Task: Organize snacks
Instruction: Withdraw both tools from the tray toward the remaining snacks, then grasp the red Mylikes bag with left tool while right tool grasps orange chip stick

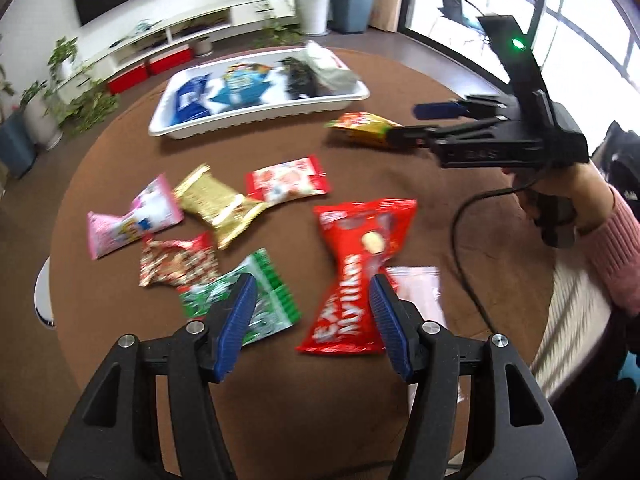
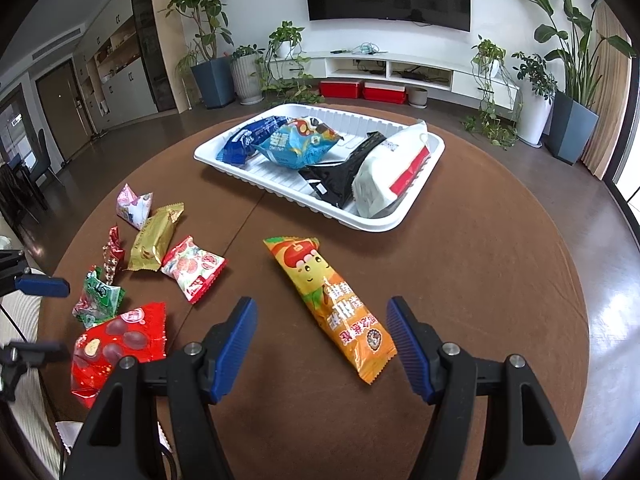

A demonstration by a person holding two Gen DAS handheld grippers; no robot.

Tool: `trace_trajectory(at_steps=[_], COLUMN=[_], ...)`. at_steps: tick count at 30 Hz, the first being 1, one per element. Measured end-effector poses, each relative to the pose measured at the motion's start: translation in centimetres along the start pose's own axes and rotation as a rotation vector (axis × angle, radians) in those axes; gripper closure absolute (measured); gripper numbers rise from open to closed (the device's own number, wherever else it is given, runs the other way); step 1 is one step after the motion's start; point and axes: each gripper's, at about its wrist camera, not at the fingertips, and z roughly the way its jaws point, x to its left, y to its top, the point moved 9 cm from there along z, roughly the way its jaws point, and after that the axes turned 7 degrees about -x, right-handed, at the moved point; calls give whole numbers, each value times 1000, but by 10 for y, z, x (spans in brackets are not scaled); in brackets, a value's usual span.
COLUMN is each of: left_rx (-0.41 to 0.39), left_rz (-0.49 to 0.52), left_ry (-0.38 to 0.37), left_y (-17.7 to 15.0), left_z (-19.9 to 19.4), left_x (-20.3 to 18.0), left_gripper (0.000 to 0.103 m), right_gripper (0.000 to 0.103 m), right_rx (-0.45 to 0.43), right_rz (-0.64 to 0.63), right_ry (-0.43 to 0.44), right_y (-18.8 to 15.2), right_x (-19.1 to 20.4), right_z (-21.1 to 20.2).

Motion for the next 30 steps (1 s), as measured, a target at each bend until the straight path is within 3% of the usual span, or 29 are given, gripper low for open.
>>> trace_trajectory(at_steps=[10,21,24,26,27,30], left_rx=[29,82,106,133,141,122], left_rz=[16,-12,-59,-88,-106,-135], left_ry=[-64,-69,-91,-138,-154,-157], left_y=[11,8,5,2,0,2], left_z=[16,44,54,61,63,67], left_x=[-18,-15,-12,-15,-15,-11], left_gripper=[45,45,47,69,69,70], right_gripper=[33,34,46,62,74,77], right_rx=[75,133,129,126,125,126], right_rz=[-60,-87,-94,-98,-99,-80], right_ry=[-6,21,24,26,27,34], right_y=[-4,-12,-10,-9,-9,-9], right_x=[-5,-3,-4,-5,-6,-8], right_z=[23,40,40,39,38,37])
